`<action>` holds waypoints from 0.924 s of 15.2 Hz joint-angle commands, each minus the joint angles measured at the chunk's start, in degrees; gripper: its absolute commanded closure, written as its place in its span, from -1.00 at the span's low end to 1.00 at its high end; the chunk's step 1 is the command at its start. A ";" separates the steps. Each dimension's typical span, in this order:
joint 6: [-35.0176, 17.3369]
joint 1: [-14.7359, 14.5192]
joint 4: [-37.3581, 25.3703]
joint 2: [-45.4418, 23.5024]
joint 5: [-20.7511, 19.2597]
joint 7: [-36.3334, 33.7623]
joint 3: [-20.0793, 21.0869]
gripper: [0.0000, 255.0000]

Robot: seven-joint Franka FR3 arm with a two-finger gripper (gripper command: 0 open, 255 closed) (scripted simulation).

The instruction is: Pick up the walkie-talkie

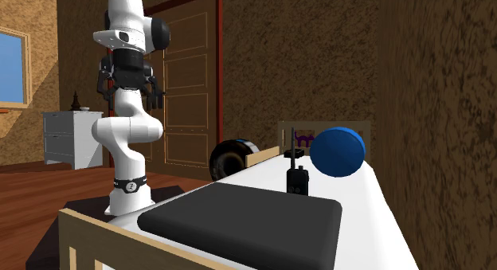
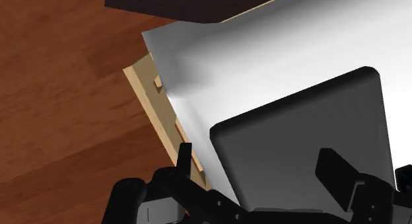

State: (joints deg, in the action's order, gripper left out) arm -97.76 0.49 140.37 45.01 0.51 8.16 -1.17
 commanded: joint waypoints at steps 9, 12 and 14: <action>-5.00 -4.35 -6.12 -13.07 2.92 -5.39 8.01 -1.00; -6.39 -5.61 -9.31 -18.42 3.23 -7.44 10.85 -1.00; -7.14 -6.34 -11.70 -22.09 3.17 -8.85 12.72 -1.00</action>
State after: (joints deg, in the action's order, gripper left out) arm -104.47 -5.56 130.45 25.40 3.80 0.00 10.62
